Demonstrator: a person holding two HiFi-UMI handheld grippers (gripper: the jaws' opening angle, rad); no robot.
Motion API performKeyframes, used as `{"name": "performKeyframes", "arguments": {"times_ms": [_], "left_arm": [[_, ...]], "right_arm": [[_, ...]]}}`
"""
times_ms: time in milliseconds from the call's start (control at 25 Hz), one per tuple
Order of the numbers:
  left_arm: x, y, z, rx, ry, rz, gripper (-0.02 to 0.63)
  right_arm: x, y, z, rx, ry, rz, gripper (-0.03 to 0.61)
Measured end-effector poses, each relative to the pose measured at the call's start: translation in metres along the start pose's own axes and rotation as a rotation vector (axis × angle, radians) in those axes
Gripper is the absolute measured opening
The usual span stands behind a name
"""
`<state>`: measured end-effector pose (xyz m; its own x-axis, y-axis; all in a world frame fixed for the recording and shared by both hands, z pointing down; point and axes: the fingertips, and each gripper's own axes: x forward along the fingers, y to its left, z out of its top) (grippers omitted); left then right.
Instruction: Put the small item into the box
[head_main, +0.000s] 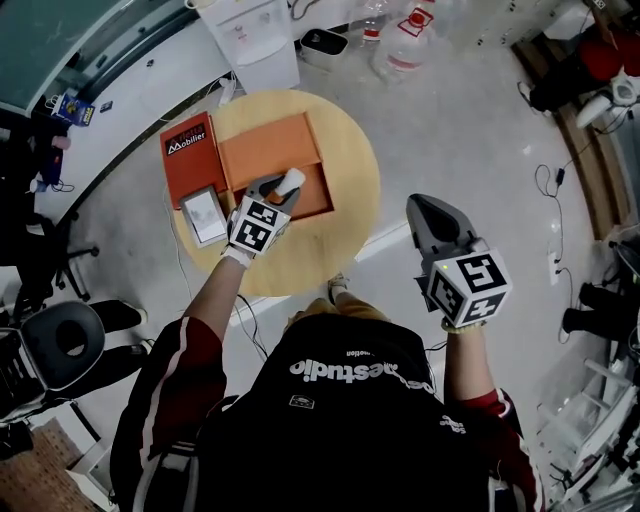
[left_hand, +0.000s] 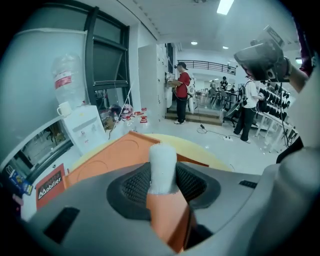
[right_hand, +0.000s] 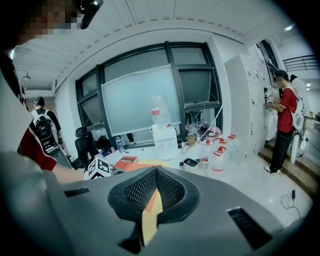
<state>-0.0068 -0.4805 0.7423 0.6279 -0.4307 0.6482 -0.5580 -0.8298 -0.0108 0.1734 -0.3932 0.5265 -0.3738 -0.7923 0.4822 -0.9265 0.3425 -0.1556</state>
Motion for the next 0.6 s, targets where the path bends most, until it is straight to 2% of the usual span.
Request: {"name": "performKeyframes", "arguments": {"times_ms": [280,600], "left_arm": [[0.024,-0.006,-0.031,-0.011,0.076,-0.03,0.166],[0.038,-0.008,-0.055,-0.081,0.129,-0.068,0.166]], "right_arm": [[-0.003,-0.003,-0.003,0.003,0.01,-0.018,0.025],[-0.004,0.001,-0.009,-0.001,0.021,-0.026,0.025]]}}
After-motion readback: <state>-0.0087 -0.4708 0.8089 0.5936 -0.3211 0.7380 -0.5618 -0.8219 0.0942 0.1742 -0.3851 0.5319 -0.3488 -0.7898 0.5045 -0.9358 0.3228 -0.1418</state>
